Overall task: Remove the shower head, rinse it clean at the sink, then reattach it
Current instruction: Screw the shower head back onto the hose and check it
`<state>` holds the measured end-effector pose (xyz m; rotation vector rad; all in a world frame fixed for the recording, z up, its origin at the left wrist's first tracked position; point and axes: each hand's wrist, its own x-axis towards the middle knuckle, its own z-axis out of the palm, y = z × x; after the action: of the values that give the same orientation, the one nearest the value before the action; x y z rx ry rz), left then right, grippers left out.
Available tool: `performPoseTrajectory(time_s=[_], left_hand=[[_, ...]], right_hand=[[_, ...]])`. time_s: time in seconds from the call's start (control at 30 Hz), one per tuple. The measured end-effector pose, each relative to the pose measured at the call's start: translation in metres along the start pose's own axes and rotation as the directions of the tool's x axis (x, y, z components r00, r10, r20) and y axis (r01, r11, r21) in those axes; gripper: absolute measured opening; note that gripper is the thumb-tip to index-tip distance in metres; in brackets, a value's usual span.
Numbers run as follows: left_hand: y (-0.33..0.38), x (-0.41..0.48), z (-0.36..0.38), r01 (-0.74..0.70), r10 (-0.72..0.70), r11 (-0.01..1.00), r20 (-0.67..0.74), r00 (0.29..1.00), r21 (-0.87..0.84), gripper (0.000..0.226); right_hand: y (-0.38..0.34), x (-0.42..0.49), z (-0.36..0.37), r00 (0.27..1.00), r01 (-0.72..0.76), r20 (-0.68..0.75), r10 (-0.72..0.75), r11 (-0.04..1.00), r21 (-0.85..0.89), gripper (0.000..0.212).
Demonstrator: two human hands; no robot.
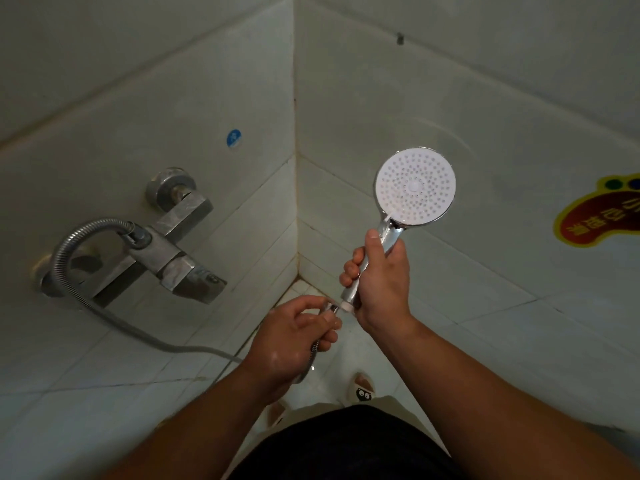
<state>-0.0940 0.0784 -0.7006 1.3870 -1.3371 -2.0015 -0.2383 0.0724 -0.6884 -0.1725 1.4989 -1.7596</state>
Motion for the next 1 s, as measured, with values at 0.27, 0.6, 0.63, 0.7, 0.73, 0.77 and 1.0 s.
performPoseTrajectory(time_s=[0.27,0.6,0.63,0.7,0.73,0.77,1.0], left_hand=[[0.001,-0.001,0.008,-0.02,0.0,0.992,0.156,0.988,0.128,0.022],[-0.001,0.001,0.014,0.042,-0.022,0.992,0.166,0.986,-0.12,0.03],[-0.001,0.001,0.015,0.044,-0.022,0.991,0.162,0.987,-0.13,0.03],[0.0,0.0,0.016,0.042,-0.019,0.989,0.16,0.987,-0.14,0.03],[0.001,0.0,0.016,0.037,-0.016,0.991,0.158,0.987,-0.127,0.03],[0.002,0.0,0.016,0.027,-0.011,0.994,0.153,0.988,-0.104,0.03],[0.004,-0.004,0.021,-0.096,0.089,0.984,0.05,0.995,0.152,0.03]], right_hand=[[0.001,0.003,0.002,1.0,-0.018,-0.001,0.018,1.0,0.009,0.012],[-0.005,0.003,0.002,1.0,-0.019,0.008,0.019,1.0,0.004,0.012],[-0.005,0.003,0.002,1.0,-0.021,0.005,0.021,1.0,0.001,0.012],[-0.006,0.002,0.002,1.0,-0.018,0.003,0.018,1.0,-0.002,0.011],[-0.007,0.002,0.002,1.0,-0.012,-0.001,0.012,1.0,-0.007,0.011],[-0.008,0.002,0.003,1.0,-0.006,-0.006,0.006,1.0,-0.014,0.011],[-0.01,0.001,0.003,0.999,0.027,-0.024,-0.029,0.998,-0.057,0.012]])
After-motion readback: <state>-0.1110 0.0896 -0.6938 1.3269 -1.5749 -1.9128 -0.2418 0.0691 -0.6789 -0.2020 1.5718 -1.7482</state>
